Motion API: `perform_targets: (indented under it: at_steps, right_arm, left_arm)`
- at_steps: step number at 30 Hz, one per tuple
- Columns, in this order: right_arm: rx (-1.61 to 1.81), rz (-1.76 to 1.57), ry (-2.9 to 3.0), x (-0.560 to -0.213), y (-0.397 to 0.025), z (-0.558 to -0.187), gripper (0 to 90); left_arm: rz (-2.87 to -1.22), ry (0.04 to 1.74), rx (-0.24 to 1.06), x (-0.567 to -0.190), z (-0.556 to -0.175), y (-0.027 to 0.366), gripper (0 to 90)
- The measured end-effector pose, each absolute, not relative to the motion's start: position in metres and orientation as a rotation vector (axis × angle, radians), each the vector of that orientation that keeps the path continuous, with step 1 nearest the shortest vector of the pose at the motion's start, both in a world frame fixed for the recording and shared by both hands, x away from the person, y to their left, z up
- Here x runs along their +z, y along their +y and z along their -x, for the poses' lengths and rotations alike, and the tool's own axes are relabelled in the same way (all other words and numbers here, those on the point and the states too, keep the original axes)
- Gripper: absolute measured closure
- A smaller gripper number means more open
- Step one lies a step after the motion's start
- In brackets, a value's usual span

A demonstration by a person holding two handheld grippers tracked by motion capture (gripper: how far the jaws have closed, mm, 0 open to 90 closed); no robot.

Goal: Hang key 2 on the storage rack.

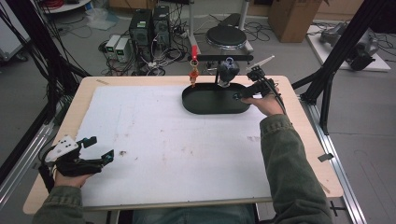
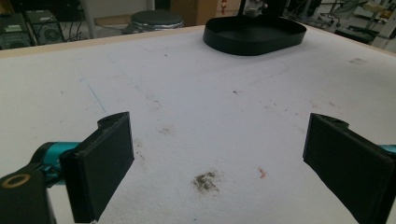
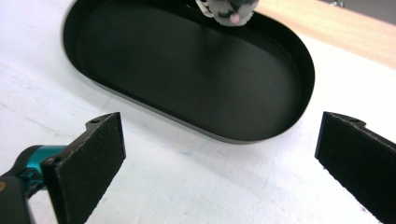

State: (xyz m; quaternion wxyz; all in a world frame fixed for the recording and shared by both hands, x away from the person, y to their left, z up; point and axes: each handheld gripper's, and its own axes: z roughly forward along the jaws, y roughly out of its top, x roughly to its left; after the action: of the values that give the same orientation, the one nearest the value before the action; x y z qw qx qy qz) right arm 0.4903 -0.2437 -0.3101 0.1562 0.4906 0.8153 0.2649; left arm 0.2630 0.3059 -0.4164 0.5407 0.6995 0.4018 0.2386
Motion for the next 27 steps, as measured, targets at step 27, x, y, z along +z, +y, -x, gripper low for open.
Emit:
perform_targets:
  at_steps: [27]
  right_arm:
    - [0.921, -1.386, 2.284, -0.339, -0.284, -0.427, 0.6]
  left_arm:
    - [-1.659, 0.960, 0.566, -0.417, -0.265, 0.306, 9.0]
